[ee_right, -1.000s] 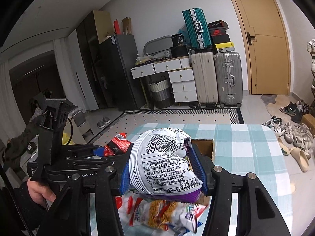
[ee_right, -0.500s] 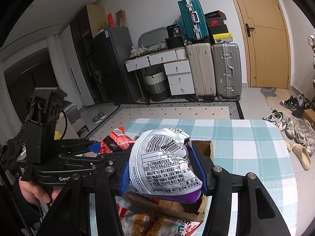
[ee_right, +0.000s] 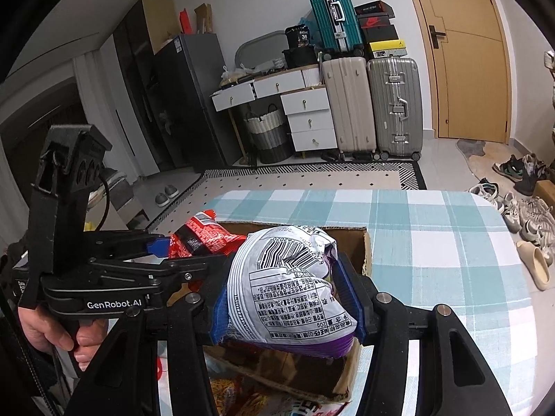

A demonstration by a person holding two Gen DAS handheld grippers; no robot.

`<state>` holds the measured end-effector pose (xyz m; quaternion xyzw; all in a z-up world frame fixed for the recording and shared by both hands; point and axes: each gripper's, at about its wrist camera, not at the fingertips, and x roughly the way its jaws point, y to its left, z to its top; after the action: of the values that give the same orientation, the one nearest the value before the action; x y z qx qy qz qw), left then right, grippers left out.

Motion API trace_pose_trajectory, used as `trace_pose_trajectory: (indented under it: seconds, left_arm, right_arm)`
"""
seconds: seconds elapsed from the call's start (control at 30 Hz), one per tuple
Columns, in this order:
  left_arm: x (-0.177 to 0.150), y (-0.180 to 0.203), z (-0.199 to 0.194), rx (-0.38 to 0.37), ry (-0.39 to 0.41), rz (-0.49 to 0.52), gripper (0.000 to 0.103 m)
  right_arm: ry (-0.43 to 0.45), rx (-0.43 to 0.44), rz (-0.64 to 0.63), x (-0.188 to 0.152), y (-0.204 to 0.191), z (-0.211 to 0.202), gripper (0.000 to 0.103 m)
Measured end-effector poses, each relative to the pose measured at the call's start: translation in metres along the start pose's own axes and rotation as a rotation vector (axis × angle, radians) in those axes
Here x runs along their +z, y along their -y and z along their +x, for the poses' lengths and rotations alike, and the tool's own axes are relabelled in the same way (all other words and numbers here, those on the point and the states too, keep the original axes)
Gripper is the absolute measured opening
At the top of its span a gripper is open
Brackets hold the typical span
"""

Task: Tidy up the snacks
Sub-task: 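Open both tools to drop the packets into the box, then withdraw both open tools from the box back over the pile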

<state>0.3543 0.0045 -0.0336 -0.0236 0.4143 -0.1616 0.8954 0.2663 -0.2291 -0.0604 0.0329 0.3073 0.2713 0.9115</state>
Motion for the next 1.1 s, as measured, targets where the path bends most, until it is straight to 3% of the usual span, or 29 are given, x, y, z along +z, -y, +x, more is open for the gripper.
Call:
trace_pose_trajectory:
  seconds: [0.03,0.1,0.17,0.23,0.73,1.0,1.1]
  left_arm:
    - [0.001,-0.001,0.002,0.006,-0.005,-0.003,0.042]
    - [0.001,-0.002,0.005,0.024,-0.012,0.001,0.054]
    - [0.000,-0.002,0.000,0.064,0.015,0.013,0.072]
    - [0.000,-0.003,-0.004,0.065,0.022,0.018,0.080]
    - [-0.022,0.006,-0.068,0.109,0.077,0.000,0.081]
    - [-0.050,0.017,-0.104,0.148,0.111,-0.011,0.086]
    - [-0.061,0.022,-0.115,0.163,0.130,-0.010,0.092]
  right_arm:
    - [-0.001,-0.011,0.000,0.000,0.001,0.003,0.057]
    - [0.003,-0.038,-0.012,-0.001,0.001,0.006,0.064]
    - [0.030,-0.054,-0.025,-0.002,0.000,0.002,0.081]
    - [0.050,-0.067,-0.020,-0.001,0.001,-0.002,0.086]
    - [0.099,-0.054,0.012,-0.005,-0.008,-0.066,0.087]
    - [0.131,-0.054,-0.009,-0.018,-0.029,-0.109,0.092]
    - [0.143,-0.051,-0.009,-0.026,-0.035,-0.122,0.094]
